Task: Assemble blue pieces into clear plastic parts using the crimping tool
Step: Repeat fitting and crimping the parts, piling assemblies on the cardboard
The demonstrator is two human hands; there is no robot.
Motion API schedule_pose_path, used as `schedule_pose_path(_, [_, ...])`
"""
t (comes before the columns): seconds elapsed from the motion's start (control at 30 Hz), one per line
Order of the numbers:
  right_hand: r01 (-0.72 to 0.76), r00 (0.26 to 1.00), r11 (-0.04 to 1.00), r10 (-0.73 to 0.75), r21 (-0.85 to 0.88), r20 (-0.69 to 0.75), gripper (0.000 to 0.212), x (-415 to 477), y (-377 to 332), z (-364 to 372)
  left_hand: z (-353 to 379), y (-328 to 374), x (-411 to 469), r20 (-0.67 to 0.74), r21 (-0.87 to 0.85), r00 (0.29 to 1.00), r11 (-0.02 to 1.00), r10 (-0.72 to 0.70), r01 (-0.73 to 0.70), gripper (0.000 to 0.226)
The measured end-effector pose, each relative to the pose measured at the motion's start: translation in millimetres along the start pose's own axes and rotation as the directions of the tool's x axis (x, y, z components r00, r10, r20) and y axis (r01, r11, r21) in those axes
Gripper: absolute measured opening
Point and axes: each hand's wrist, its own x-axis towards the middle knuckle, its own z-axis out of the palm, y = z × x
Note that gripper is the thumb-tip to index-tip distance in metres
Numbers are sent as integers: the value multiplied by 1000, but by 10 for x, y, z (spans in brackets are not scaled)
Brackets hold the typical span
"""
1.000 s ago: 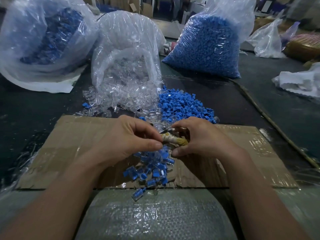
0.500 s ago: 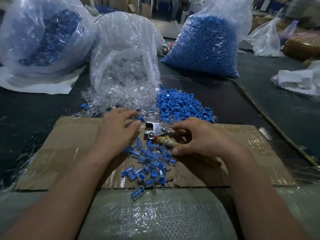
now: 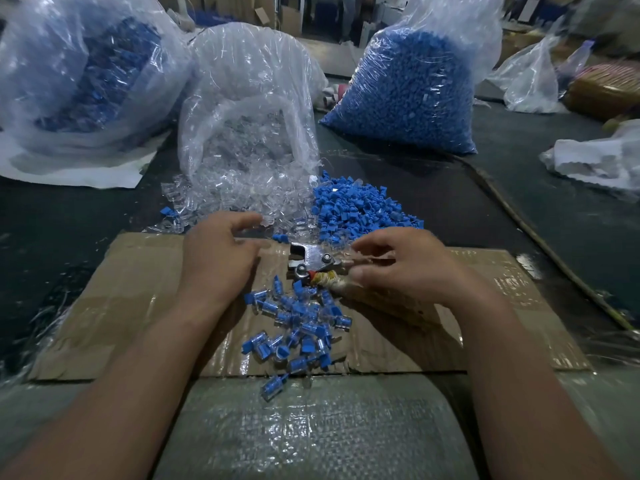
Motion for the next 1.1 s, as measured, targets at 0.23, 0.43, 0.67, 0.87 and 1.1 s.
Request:
schedule_pose_path(0.23, [-49,879,987,114,150,-463,18,61,105,-73,-21,69,-54,-43,-210,999,978,8,-17,17])
schedule_pose_path(0.43, [-127,881,989,150,80,-449,6,178,195,-4,-41,116,-94,12,-255,1000,967,13,-9,17])
schedule_pose_path(0.67, [-214,937,959,148,-185,-318,25,331,221,97,-44,110,-84,100,-398,991,909,-90,123,17])
schedule_pose_path(0.87, [-212,941,959,147,-191,-305,18,380,210,111,-73,125,-91,163,-481,984,865,-72,143,17])
schedule_pose_path(1.1, [-147,962,967,90,-210,-257,2,352,217,98,-76,145,-97,177,-509,984,852,-36,123,13])
